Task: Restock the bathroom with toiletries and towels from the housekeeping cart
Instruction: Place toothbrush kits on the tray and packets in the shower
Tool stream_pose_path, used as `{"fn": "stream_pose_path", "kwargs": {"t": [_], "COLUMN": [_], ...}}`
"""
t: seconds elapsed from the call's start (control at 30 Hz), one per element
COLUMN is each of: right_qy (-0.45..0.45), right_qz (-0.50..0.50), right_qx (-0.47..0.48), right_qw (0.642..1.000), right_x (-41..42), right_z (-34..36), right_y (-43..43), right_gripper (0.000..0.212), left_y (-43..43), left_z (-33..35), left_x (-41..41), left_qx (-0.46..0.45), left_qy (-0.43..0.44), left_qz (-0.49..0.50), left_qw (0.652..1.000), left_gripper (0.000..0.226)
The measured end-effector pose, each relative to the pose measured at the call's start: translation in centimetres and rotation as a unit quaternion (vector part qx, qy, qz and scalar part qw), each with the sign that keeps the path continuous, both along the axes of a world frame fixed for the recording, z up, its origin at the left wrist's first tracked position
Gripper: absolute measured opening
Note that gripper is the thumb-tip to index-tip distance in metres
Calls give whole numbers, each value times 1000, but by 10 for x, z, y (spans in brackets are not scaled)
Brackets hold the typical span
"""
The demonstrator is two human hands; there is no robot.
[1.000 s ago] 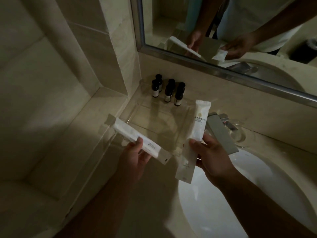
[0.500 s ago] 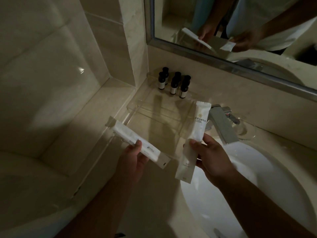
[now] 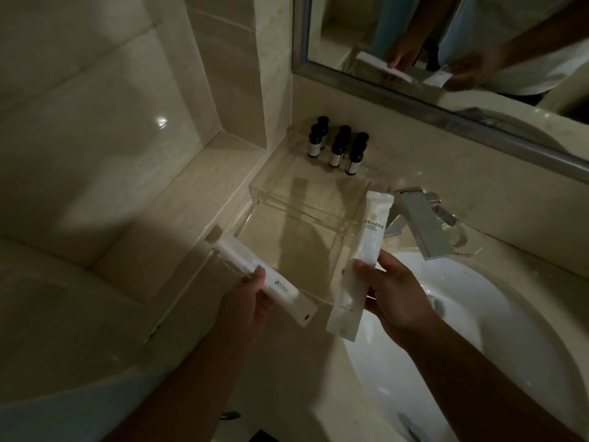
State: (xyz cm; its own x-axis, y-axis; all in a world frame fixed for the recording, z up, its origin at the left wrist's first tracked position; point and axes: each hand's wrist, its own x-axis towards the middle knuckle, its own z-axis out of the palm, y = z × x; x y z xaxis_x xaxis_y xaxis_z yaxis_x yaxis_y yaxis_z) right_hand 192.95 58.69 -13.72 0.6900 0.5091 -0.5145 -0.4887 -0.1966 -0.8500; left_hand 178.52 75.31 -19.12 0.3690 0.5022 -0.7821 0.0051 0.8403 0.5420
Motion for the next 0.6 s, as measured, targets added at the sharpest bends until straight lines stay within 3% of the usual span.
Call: {"fn": "stream_pose_path", "kwargs": {"t": [0.33, 0.6], "right_qy": [1, 0], "right_qz": [3, 9], "right_qx": [5, -5], "right_qw": [1000, 1000], "right_x": [-8, -12], "right_z": [0, -2], "right_y": [3, 7], "right_gripper": [25, 27], "left_y": [6, 6], "left_z": [-5, 4], "left_x": [-13, -9], "left_qx": [0, 89], "left_qy": [20, 102], "left_qz": [28, -67], "left_qw": [999, 988], "left_gripper": [26, 19]}}
